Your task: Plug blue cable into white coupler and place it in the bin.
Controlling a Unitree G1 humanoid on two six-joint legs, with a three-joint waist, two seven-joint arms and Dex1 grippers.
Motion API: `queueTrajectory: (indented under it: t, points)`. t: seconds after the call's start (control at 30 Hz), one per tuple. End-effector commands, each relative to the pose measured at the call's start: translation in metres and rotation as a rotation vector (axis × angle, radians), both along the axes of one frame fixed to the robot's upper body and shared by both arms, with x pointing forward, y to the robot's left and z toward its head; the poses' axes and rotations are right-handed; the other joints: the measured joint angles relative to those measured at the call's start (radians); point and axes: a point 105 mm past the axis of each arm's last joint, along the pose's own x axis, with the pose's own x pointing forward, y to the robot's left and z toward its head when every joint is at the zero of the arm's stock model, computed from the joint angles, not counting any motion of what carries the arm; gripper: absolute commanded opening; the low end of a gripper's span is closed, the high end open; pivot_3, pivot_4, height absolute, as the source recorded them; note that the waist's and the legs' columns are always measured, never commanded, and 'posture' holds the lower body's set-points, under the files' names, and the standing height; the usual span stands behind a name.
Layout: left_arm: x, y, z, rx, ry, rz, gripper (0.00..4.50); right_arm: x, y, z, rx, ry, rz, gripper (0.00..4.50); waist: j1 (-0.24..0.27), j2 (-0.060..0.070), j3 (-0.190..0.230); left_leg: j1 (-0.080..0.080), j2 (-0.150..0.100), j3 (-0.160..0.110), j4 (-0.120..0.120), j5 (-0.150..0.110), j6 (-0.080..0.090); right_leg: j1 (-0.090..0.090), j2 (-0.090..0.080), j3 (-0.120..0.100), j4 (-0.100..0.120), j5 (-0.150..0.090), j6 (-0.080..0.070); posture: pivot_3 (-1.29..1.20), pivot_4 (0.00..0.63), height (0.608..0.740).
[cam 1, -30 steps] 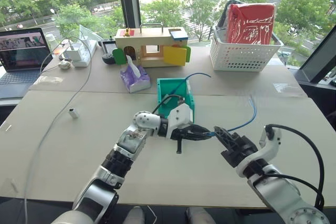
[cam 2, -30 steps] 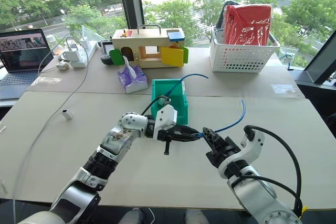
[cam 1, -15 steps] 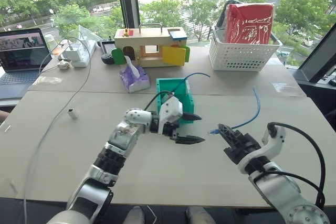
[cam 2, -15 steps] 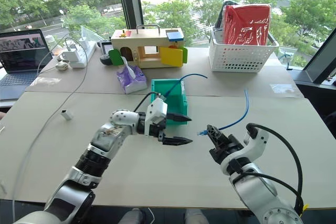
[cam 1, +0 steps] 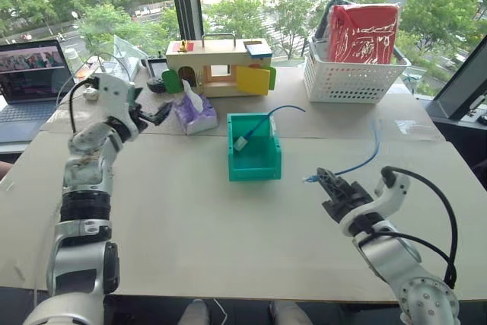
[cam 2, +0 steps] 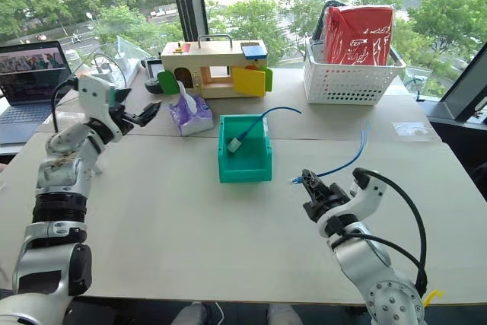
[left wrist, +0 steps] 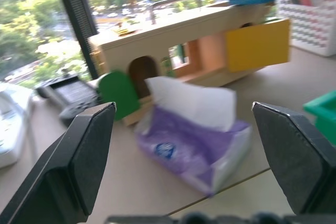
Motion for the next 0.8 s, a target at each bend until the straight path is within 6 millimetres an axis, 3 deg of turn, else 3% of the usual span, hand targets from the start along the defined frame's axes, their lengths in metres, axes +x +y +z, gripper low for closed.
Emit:
queueTrajectory:
  t: [0.03, 0.33, 0.8]
  points:
    - [-0.012, 0.04, -0.011, -0.011, -0.017, 0.214, 4.47, 0.001, 0.006, 0.007, 0.006, -0.032, 0.045, 0.0, 0.002, 0.0, 0.0, 0.0, 0.0, 0.0, 0.0, 0.0, 0.0, 0.0, 0.0, 0.0, 0.0, 0.0, 0.0, 0.0, 0.15, 0.74]
    - [-0.035, 0.059, -0.045, -0.047, -0.036, 0.307, 4.47, 0.002, 0.011, 0.005, 0.0, -0.022, 0.084, 0.0, 0.007, -0.001, 0.0, 0.0, 0.0, -0.001, 0.001, 0.0, 0.0, 0.0, 0.0, -0.001, 0.001, 0.001, -0.001, 0.0, 0.15, 0.74]
    - [-0.026, 0.064, -0.088, -0.188, 0.089, 0.302, 4.47, -0.001, 0.007, 0.005, -0.044, -0.031, 0.073, 0.0, -0.002, -0.001, 0.0, 0.0, 0.0, -0.001, 0.0, 0.0, 0.0, 0.0, 0.0, -0.001, 0.002, 0.001, -0.001, 0.0, 0.15, 0.74]
